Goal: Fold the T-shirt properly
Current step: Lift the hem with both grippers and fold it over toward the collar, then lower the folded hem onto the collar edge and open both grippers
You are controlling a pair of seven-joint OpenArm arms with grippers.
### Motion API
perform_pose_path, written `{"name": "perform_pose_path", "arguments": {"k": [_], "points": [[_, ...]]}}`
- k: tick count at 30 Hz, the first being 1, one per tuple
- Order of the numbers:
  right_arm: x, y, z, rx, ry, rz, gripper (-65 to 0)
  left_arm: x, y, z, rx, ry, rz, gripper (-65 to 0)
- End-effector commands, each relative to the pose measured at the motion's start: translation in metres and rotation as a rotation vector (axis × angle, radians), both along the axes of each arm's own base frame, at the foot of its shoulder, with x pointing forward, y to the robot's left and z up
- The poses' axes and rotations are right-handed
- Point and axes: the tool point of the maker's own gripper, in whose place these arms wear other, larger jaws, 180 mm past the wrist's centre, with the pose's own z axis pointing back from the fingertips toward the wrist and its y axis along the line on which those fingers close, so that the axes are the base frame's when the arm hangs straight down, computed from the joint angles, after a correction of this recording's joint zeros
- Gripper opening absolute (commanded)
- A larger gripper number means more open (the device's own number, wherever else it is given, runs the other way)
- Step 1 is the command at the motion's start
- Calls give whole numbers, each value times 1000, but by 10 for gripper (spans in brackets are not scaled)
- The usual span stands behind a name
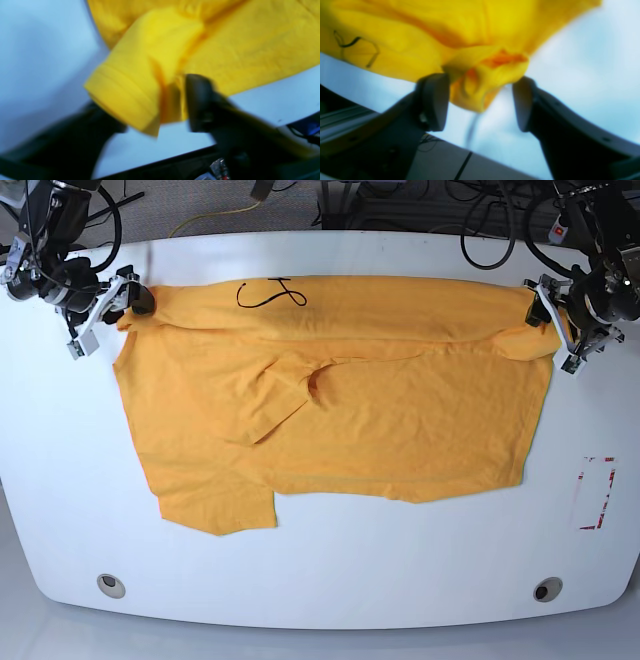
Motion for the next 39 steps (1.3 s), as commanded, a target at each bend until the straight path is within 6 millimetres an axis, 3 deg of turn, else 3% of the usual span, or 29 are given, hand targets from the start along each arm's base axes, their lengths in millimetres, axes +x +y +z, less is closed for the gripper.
{"name": "perform_pose_path", "arguments": {"k": [1,6,10,13,16,22,25,27,33,39], "points": [[6,-8,12,-18,-25,7,-217,5,13,10,34,-16,-9,-271],[-5,-10,25,74,-49,-35,-219,13,19,32,97,-66,-52,-271],[-2,-10,35,105,-74,-21,-219,18,20,46,99,-109,-55,-271],[-6,-10,34,109,-65,-24,-219,18,29,53,90,-138,-13,-271],[-6,-9,33,116,-67,-27,-219,24,21,52,46,-171,25,-271],[18,17,36,199,-144,-41,-219,21,1,29,22,-143,79,-271],[29,37,36,248,-166,-27,-219,17,-21,13,17,-96,44,-271],[32,42,36,258,-173,-22,-219,13,-26,7,36,-68,17,-271],[39,57,28,267,-173,-37,-220,0,-24,-19,104,27,-11,-271],[49,53,63,176,-287,0,-220,-3,-9,-42,83,53,-3,-272]]}}
